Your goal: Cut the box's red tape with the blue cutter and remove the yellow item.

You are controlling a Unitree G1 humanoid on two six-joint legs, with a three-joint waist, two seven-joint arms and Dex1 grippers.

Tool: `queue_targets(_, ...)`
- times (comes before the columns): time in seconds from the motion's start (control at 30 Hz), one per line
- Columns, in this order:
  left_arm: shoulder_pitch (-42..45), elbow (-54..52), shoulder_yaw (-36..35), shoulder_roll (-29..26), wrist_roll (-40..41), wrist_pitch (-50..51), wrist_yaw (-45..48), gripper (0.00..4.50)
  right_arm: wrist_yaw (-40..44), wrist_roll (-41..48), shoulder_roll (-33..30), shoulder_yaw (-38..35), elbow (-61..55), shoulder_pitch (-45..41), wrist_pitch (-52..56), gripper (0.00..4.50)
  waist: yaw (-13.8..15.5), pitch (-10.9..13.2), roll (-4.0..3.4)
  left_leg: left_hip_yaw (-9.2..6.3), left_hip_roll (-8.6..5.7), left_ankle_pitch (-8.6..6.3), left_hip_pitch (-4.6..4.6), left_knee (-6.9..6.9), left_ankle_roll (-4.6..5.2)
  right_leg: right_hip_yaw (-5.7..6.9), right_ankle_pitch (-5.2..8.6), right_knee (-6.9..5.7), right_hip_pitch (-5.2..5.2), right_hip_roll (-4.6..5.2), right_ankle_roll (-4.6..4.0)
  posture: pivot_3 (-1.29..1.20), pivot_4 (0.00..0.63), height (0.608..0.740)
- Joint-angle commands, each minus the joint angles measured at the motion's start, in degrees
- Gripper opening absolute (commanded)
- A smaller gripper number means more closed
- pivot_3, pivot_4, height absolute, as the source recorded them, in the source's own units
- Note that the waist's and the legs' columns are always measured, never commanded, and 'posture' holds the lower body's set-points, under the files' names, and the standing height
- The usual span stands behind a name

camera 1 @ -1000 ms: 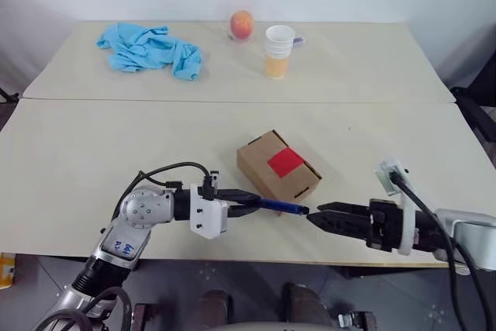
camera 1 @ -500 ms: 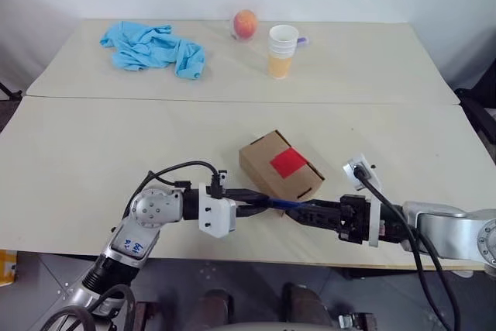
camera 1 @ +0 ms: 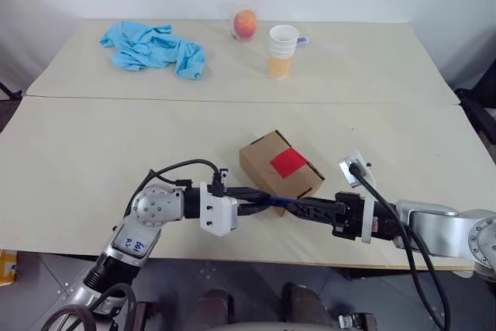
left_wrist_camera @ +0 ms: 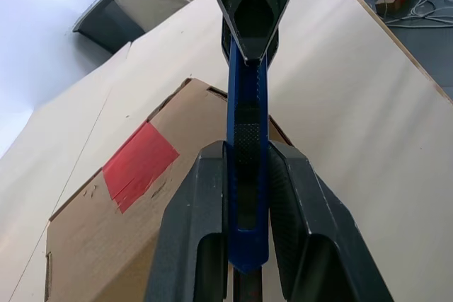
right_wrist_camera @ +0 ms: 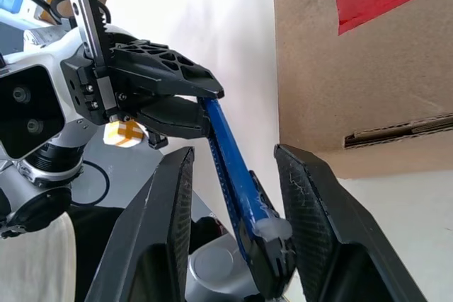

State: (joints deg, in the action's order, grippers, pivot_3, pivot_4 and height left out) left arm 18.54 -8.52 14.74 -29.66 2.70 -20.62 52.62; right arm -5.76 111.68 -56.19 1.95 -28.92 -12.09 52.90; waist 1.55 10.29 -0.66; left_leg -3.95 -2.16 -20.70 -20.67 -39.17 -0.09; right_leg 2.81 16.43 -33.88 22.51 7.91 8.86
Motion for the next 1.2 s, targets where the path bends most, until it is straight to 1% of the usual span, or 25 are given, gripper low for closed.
queue_targets(0.03,0.54,-2.29,0.53,0.35,-0.06,-0.29,-0.55,0.46,0.60,1.11,0.35,-0.56,-0.14,-0.25,-0.15,1.67,0.01,0.00,0.00,0.00,0.00,0.00,0.00,0.00,0.00,0.00,0.00,0.00,0.00,0.00,0.00,0.00,0.150,0.740)
queue_targets(0.1,0.48,-2.31,0.52,0.37,-0.11,-0.42,-0.53,0.46,0.80,0.50,0.62,-0.54,0.23,-0.24,-0.13,1.23,-0.01,0.00,0.00,0.00,0.00,0.00,0.00,0.00,0.00,0.00,0.00,0.00,0.00,0.00,0.00,0.00,0.150,0.740)
queue_targets(0.2,0.56,-2.15,0.43,0.42,-0.29,-0.60,-0.58,0.46,1.35,0.25,0.90,-0.37,0.59,-0.45,0.21,0.27,-0.01,0.00,0.00,0.00,0.00,0.00,0.00,0.00,0.00,0.00,0.00,0.00,0.01,-0.01,0.00,0.00,0.150,0.740)
queue_targets(0.23,0.60,-2.11,0.42,0.46,-0.36,-0.62,-0.61,0.46,1.60,0.27,0.91,-0.32,0.65,-0.50,0.34,0.16,-0.01,0.00,0.00,0.00,0.00,0.00,0.00,0.00,0.00,0.00,0.00,0.00,0.00,-0.01,0.00,0.00,0.150,0.740)
queue_targets(0.33,0.76,-2.00,0.46,0.51,-0.57,-0.81,-0.60,0.46,2.37,-0.17,0.86,-0.25,0.70,-0.53,0.72,0.17,0.01,0.00,0.00,0.00,0.00,0.00,-0.01,0.00,0.00,0.00,0.00,0.00,0.00,0.00,0.00,0.00,0.150,0.740)
queue_targets(0.43,0.51,-3.72,-0.29,0.71,2.92,1.43,0.11,0.46,3.90,0.34,-0.36,-1.21,0.04,-0.47,1.63,0.17,-0.01,0.00,0.00,0.00,0.01,0.00,-0.01,0.00,0.00,0.00,0.00,0.00,0.00,0.00,0.00,0.00,0.150,0.740)
queue_targets(0.47,0.34,-4.49,-0.73,0.68,4.30,2.85,0.25,1.16,4.72,0.72,-1.07,-1.97,-0.31,-0.37,2.01,0.17,0.00,0.00,0.00,0.00,0.01,0.00,-0.01,0.00,0.00,0.00,0.00,0.01,0.00,0.00,0.00,0.00,0.150,0.740)
queue_targets(0.53,-0.42,-5.93,-1.61,-0.41,6.65,5.89,1.15,1.63,6.94,1.22,-2.60,-4.13,-0.86,0.28,2.53,0.17,0.02,0.00,0.00,-0.02,0.01,0.00,-0.02,0.00,0.00,0.00,0.00,0.00,0.01,0.00,0.00,0.00,0.150,0.740)
queue_targets(0.6,-2.29,-7.96,-4.05,-2.87,11.79,11.89,2.59,2.26,10.41,1.32,-4.66,-7.69,-1.08,1.61,3.29,0.17,-0.01,0.00,0.00,-0.04,0.07,0.00,-0.06,0.00,0.00,0.01,0.00,0.02,0.03,0.02,0.00,0.00,0.150,0.740)
queue_targets(0.63,-3.04,-8.81,-5.36,-3.76,14.07,14.32,2.83,2.27,11.84,1.32,-5.54,-9.20,-1.09,2.28,3.62,0.17,-0.01,0.00,0.00,-0.04,0.07,0.00,-0.07,0.01,0.00,0.01,0.00,0.03,0.04,0.01,0.00,0.00,0.150,0.740)
queue_targets(0.77,-6.80,-10.60,-14.50,-10.39,26.53,29.18,3.76,2.27,17.74,1.29,-9.90,-20.03,0.52,8.18,6.31,0.17,-0.11,0.00,0.00,-0.04,0.13,0.00,-0.12,0.02,0.00,0.02,0.00,0.04,0.08,-0.03,0.00,0.00,0.150,0.740)
queue_targets(0.83,-8.28,-9.68,-17.58,-13.16,29.32,32.73,5.31,2.27,19.86,0.59,-11.03,-24.75,2.11,10.52,7.31,0.17,-0.06,0.00,0.00,-0.03,0.15,0.00,-0.10,0.02,0.00,0.02,0.00,0.03,0.06,-0.05,0.00,0.00,0.150,0.740)
queue_targets(0.87,-9.02,-8.31,-19.46,-14.24,30.51,34.12,6.03,2.27,21.90,-1.13,-11.65,-27.85,3.51,11.46,8.29,0.17,-0.06,0.00,0.00,-0.02,0.14,0.00,-0.10,0.01,0.00,0.01,0.00,0.02,0.05,-0.04,0.00,0.00,0.150,0.740)
queue_targets(0.9,-9.32,-6.82,-21.05,-14.59,31.10,34.89,6.04,1.88,24.04,-3.15,-12.19,-30.64,5.00,12.15,9.18,0.17,-0.03,0.00,0.00,-0.01,0.11,0.00,-0.10,0.01,0.01,0.01,0.00,0.02,0.05,-0.04,0.00,0.00,0.150,0.740)
queue_targets(0.97,-8.96,-4.59,-22.62,-14.12,32.24,36.92,5.46,1.35,28.77,-8.48,-13.09,-34.85,7.80,12.67,10.24,0.17,0.11,0.00,0.00,-0.02,0.03,-0.01,-0.09,0.01,0.03,0.01,0.00,0.03,0.02,-0.04,0.00,0.00,0.150,0.740)
queue_targets(1.0,-6.54,-3.52,-20.44,-12.47,31.36,37.43,4.99,1.09,31.13,-12.11,-15.53,-35.08,10.09,9.98,9.63,0.17,0.15,0.00,0.00,-0.02,0.02,-0.01,-0.09,0.01,0.04,0.00,0.00,0.02,0.02,-0.04,0.00,0.00,0.150,0.740)
queue_targets(1.03,-4.12,-2.55,-18.38,-10.97,30.67,38.36,4.77,0.95,32.87,-14.54,-17.56,-34.62,11.72,7.17,9.18,0.17,0.08,0.00,0.00,-0.04,0.01,-0.01,-0.10,0.00,0.04,0.00,0.00,0.02,0.02,-0.05,0.00,0.00,0.150,0.740)
queue_targets(1.07,-2.42,-1.90,-16.95,-9.92,30.11,38.96,4.66,0.80,34.08,-16.13,-18.88,-34.11,12.77,5.20,8.88,0.17,0.19,0.14,-0.24,-0.06,0.03,-0.01,-0.12,0.01,0.03,0.00,0.00,0.04,0.03,-0.07,0.00,0.00,0.150,0.740)
queue_targets(1.1,-0.03,-0.80,-15.38,-8.25,29.00,38.84,4.51,0.52,34.65,-17.78,-20.31,-31.99,13.68,2.01,8.61,0.17,0.15,0.15,-0.27,0.01,-0.14,0.08,-0.18,-0.02,0.19,-0.05,-0.06,0.01,0.07,0.12,0.12,0.00,0.150,0.740)
queue_targets(1.13,2.75,0.57,-13.81,-6.51,28.20,39.46,4.18,0.30,35.20,-19.43,-21.42,-28.61,14.08,-1.90,8.73,0.17,0.02,0.12,-0.21,0.00,-0.19,0.18,-0.36,-0.02,0.21,-0.05,-0.12,0.05,0.19,0.17,0.22,0.00,0.150,0.740)
queue_targets(1.17,5.26,1.93,-12.34,-4.90,27.07,39.15,3.96,0.01,35.68,-21.13,-22.06,-25.32,14.33,-5.79,8.86,0.17,-0.08,0.12,-0.23,-0.03,-0.17,0.16,-0.34,-0.02,0.17,-0.03,-0.12,0.04,0.18,0.09,0.20,0.00,0.150,0.740)
queue_targets(1.2,7.00,3.01,-11.43,-3.73,26.15,38.90,3.95,0.00,36.24,-22.66,-22.20,-22.73,14.73,-9.13,9.38,0.17,-0.13,0.16,-0.17,0.00,-0.20,0.17,-0.31,-0.05,0.15,-0.04,-0.12,0.04,0.19,0.10,0.20,0.00,0.150,0.740)
